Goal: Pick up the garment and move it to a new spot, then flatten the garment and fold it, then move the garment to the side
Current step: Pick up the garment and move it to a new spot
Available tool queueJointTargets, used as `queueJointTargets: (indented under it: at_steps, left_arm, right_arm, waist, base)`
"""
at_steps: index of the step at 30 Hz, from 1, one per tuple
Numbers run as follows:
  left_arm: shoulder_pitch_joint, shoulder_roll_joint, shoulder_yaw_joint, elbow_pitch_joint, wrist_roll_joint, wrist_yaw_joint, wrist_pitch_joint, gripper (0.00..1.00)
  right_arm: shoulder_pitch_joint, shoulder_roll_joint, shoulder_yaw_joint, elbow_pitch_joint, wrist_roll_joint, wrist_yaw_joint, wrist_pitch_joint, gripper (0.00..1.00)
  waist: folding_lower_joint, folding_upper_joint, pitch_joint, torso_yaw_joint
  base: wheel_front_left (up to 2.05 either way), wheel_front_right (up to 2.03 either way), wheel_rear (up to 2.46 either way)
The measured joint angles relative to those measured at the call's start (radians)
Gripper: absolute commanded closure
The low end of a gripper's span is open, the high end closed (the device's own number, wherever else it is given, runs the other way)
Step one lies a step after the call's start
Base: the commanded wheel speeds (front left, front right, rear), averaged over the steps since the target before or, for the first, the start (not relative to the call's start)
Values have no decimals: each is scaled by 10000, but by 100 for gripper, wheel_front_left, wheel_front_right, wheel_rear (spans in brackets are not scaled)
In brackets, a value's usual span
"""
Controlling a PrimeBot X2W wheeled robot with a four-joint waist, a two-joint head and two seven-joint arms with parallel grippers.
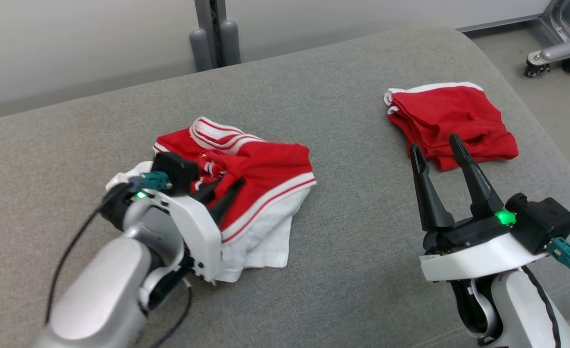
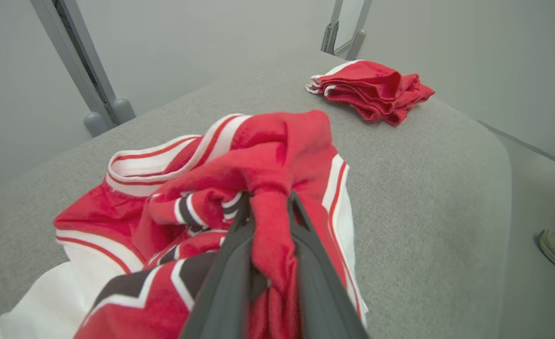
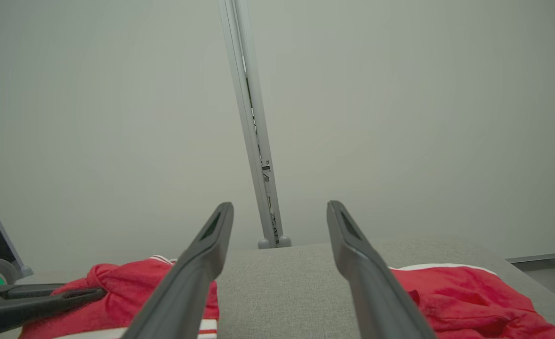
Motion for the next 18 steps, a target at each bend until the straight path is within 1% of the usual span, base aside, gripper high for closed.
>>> queueJointTargets:
  at_steps: [1, 4, 5, 6, 7, 9, 12, 18]
  left_arm:
    - [-9, -408, -215, 677, 4, -105, -477, 100]
    - [-61, -936, -543, 1643, 29, -236, -1151, 100]
    - [-89, -1035, -631, 1912, 52, -242, -1348, 90]
    - [-144, -1087, -702, 2151, 136, -251, -1553, 30]
    - [-242, -1141, -734, 2339, 148, -286, -1728, 0]
    - [-474, -1244, -773, 2571, 180, -322, -2036, 0]
    - [-643, -1241, -796, 2663, 267, -324, -2313, 0]
    - [-729, -1030, -568, 2305, 257, -290, -3030, 0]
  right_arm:
    - [-56, 2, 13, 6, -2, 0, 0, 0]
    - [-57, -13, 29, 77, -8, 0, 0, 0]
    - [-57, -17, 52, 96, -21, 0, 0, 0]
    - [-57, -19, 58, 111, -35, 0, 0, 0]
    - [-57, -25, 52, 119, -48, 0, 0, 0]
    - [-54, -54, -4, 136, -50, 0, 0, 0]
    - [-46, -88, -23, 167, -52, 0, -2, 0]
    - [66, -150, -81, 282, -58, 0, 0, 0]
  waist:
    - [0, 0, 75, -51]
    - [-1, 0, 131, -72]
    - [0, 0, 132, -68]
    - [0, 0, 128, -60]
    - [0, 0, 121, -41]
    - [0, 0, 88, 34]
    - [0, 0, 36, 134]
    - [0, 0, -248, 516]
  base:
    - [0, 0, 0]
    - [0, 0, 0]
    - [0, 0, 0]
    - [0, 0, 0]
    - [0, 0, 0]
    - [0, 0, 0]
    - [0, 0, 0]
    - [0, 0, 0]
